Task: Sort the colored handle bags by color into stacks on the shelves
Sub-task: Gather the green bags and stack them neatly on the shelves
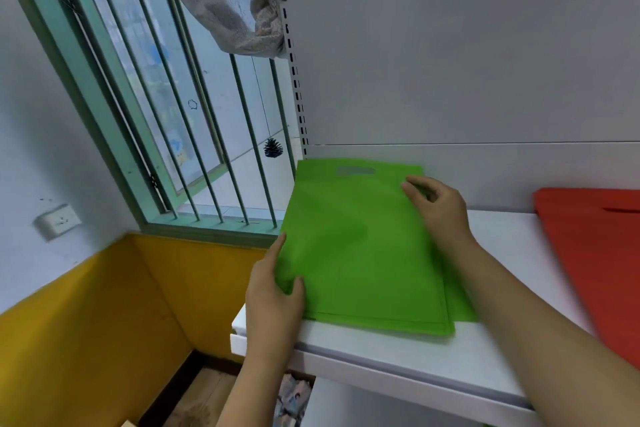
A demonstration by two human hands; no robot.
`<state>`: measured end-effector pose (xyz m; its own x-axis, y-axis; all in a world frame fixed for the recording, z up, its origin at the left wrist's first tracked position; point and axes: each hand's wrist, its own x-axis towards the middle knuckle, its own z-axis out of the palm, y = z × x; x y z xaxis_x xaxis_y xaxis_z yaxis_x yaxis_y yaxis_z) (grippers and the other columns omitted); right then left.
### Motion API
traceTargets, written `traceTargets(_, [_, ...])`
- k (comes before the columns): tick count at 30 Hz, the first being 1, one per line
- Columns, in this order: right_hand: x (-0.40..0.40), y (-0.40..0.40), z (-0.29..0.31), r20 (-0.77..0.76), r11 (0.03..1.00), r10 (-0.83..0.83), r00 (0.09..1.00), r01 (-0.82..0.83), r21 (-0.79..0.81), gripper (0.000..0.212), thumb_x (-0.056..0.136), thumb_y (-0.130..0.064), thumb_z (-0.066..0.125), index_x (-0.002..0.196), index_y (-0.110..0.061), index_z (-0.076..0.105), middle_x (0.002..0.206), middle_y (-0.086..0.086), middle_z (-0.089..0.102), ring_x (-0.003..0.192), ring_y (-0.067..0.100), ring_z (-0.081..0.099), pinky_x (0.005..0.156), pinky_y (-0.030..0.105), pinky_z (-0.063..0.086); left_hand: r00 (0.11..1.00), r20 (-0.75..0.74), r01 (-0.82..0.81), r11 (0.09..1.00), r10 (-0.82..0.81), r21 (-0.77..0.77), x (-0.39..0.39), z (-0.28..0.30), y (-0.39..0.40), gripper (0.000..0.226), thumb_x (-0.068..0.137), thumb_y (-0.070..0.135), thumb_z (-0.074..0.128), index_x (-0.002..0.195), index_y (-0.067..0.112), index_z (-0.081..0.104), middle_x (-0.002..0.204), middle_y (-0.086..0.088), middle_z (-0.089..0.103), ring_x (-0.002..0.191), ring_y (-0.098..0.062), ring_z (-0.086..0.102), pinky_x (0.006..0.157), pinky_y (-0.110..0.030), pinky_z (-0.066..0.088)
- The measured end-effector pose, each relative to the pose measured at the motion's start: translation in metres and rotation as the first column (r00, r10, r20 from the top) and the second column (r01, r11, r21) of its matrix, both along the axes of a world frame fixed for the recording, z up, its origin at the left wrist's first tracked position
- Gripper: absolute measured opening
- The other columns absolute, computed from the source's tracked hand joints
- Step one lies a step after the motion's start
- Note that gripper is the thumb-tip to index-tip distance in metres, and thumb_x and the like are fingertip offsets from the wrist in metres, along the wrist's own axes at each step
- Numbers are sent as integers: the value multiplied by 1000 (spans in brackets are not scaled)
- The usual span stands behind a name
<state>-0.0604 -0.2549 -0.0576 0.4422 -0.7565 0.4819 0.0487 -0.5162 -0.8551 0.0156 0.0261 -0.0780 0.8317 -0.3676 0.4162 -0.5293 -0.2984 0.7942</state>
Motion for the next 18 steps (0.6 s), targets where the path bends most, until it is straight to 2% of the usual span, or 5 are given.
traceTargets(5, [-3,-10,-4,94,980,-41,995,22,196,58,88,-2,62,142,-17,45,138,-5,51,115,15,56,92,25,45,998,17,-52,998,52,-39,-8,4,6,34,90,14,68,121,26,66,102,12,57,97,16,47,80,-1,39])
traceTargets(9, [2,-11,-8,135,913,54,989,-104,394,76,88,8,56,153,-13,23,146,9,45,117,21,56,87,30,46,998,-8,-68,992,67,-109,-23,5,17,40,91,15,67,124,36,60,102,18,59,95,11,54,80,-13,49])
traceTargets(13, [5,-5,-8,100,895,162,982,-189,405,64,87,8,59,144,-12,41,115,12,64,93,19,65,71,21,56,970,-226,-132,977,92,-166,-38,0,36,60,89,14,69,136,41,45,99,7,61,89,-4,62,64,-12,50])
traceTargets(15, [5,0,-9,57,912,209,976,-216,349,49,88,4,62,134,-11,53,109,9,67,87,12,66,67,15,55,957,-265,-163,974,118,-155,-47,-4,48,42,88,15,70,123,36,57,98,12,64,86,-1,63,59,-10,49])
traceTargets(18, [0,11,-6,10,915,259,966,-249,317,31,89,-4,64,120,-7,63,111,10,69,91,18,67,79,26,56,943,-318,-165,969,99,-186,-63,-8,70,5,88,19,71,88,24,71,82,10,73,74,1,66,57,-10,49])
